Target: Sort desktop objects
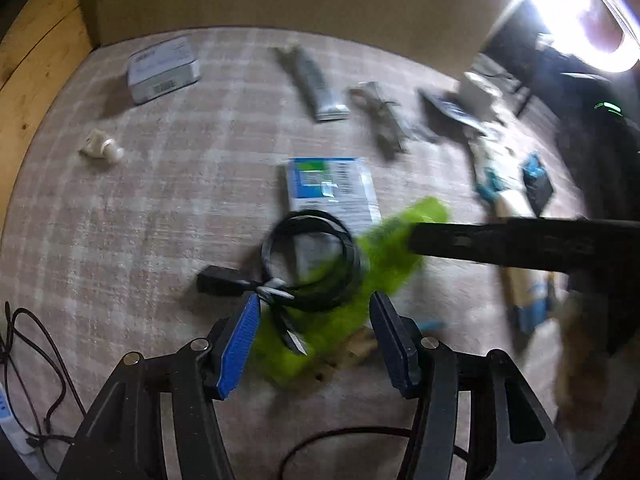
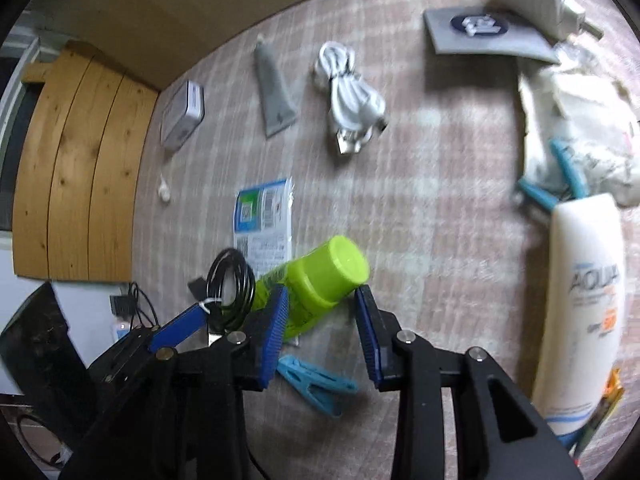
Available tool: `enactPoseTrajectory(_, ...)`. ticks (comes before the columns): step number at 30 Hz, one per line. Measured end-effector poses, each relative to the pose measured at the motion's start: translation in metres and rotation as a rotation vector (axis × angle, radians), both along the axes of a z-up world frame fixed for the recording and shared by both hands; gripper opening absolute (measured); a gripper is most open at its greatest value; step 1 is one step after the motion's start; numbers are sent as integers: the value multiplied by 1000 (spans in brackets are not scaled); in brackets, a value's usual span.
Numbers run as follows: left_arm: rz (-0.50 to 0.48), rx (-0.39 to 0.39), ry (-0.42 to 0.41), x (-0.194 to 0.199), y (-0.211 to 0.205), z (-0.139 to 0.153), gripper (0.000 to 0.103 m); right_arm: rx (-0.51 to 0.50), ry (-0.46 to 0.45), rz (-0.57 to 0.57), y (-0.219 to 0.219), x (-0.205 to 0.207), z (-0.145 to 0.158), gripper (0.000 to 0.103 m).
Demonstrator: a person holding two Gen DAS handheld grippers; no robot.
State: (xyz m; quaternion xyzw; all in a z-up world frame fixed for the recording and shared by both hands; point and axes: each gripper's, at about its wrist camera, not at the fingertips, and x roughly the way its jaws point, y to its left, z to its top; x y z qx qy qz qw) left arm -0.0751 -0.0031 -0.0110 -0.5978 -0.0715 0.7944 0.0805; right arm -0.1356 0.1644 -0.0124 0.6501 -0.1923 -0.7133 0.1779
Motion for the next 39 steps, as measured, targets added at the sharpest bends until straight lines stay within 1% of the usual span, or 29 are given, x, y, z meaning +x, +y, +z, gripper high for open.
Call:
enactPoseTrajectory(1, 23, -30, 1, -5, -4, -4, 56, -3, -2, -3, 0, 1, -1, 34)
enactPoseTrajectory(2, 72, -81, 3, -9, -12, -7, 57, -8, -6, -9, 1, 4, -2, 34)
enactPoseTrajectory(3, 116, -90, 11, -12, -19, -7, 53, -13, -10, -11, 4, 6, -2, 34)
enactPoseTrajectory(5, 181, -77, 8, -16, -34, -5, 52, -24, -20, -5, 8, 14, -3, 34)
enactPoseTrajectory(7, 198, -74, 30, -15, -38, 2, 52, -27, -17, 14, 5, 22, -4, 34)
enactPoseTrajectory(10, 134, -70, 61, -8, -28, 12, 52, -31, -9, 65, -7, 34, -5, 34)
enactPoseTrajectory(12, 78, -56, 62, -6, -18, 13, 52, -39, -8, 90, -17, 37, -7, 34)
enactPoseTrajectory(15, 42, -39, 33, -7, -13, 6, 52, -4, 9, 111, -25, 39, -9, 34)
enactPoseTrajectory(18, 24, 28, -21, -5, -9, -8, 52, 2, -1, 146, -25, 45, -9, 32)
enactPoseTrajectory(21, -2, 38, -16, 7, 3, -8, 52, 45, -34, 204, -22, 54, -9, 27)
enactPoseTrajectory(22, -14, 54, -19, 13, 10, -7, 52, 59, -42, 220, -19, 58, -8, 27)
enactPoseTrajectory(23, -36, 94, -33, 21, 15, -7, 51, 66, -43, 222, -14, 61, -7, 27)
enactPoseTrajectory(25, -78, 125, -39, 34, 22, -4, 49, 49, -44, 194, -4, 64, -4, 28)
enactPoseTrajectory(26, -88, 119, -28, 38, 24, -1, 49, 35, -42, 158, 3, 62, -2, 28)
enactPoseTrajectory(28, -72, 95, -6, 38, 23, 4, 49, 17, -36, 107, 10, 57, 2, 28)
enactPoseTrajectory(31, -56, 94, 17, 29, 23, 9, 49, 1, -26, 52, 17, 49, 4, 29)
enactPoseTrajectory(33, -65, 88, 24, 21, 24, 8, 49, -11, -29, 28, 16, 40, 3, 29)
enactPoseTrajectory(37, -91, 69, 18, 7, 40, -2, 49, -40, -54, -2, 9, 27, -7, 30)
enactPoseTrajectory(39, -98, 52, 17, 6, 45, -6, 47, -17, -50, -9, 13, 23, -9, 30)
